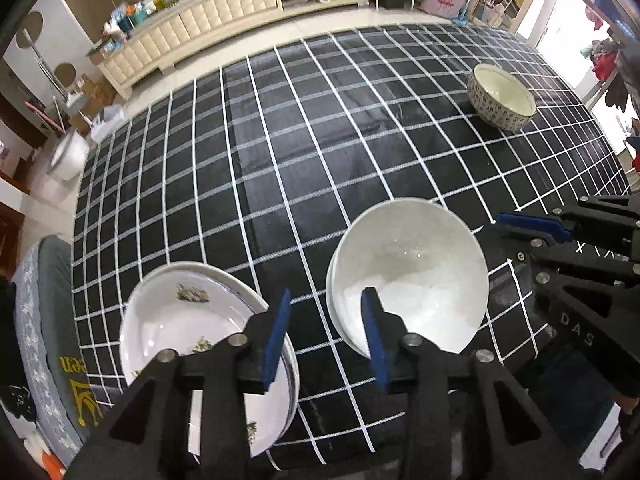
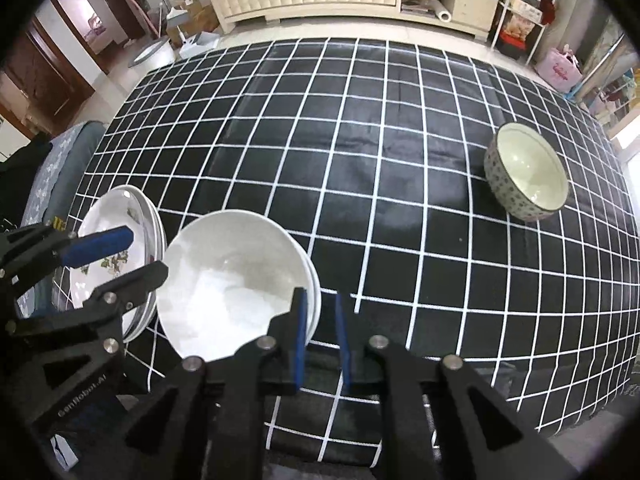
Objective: Organize plates and bowls
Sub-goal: 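Carry the cream-white bowl into the white bowl and open the left gripper, then move the left gripper to the green-rimmed floral bowl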
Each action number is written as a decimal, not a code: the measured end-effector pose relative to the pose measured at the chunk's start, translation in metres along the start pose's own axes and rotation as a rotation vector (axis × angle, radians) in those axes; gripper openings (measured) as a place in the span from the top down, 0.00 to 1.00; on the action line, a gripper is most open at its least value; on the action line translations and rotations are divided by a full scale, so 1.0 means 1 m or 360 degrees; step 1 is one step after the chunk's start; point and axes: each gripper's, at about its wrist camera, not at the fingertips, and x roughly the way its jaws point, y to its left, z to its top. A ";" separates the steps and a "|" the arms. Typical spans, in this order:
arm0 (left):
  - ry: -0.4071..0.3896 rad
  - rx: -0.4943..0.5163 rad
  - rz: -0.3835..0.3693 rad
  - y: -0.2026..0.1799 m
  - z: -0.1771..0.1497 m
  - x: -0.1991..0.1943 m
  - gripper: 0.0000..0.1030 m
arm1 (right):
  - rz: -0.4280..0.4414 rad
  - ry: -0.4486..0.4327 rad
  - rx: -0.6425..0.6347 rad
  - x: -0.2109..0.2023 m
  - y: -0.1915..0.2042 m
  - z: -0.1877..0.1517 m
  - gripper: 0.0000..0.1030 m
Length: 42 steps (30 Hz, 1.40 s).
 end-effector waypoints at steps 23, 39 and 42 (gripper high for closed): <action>-0.0241 0.0161 0.0016 -0.073 0.069 -0.040 0.47 | -0.0101 -0.0293 0.0246 -0.063 -0.092 0.007 0.37; -0.0272 0.0190 -0.0043 -0.130 0.139 -0.025 0.38 | -0.0184 -0.0396 0.0333 -0.070 -0.170 0.021 0.20; -0.0258 0.0170 -0.0083 -0.137 0.154 -0.017 0.32 | -0.0221 -0.0385 0.0341 -0.067 -0.186 0.027 0.14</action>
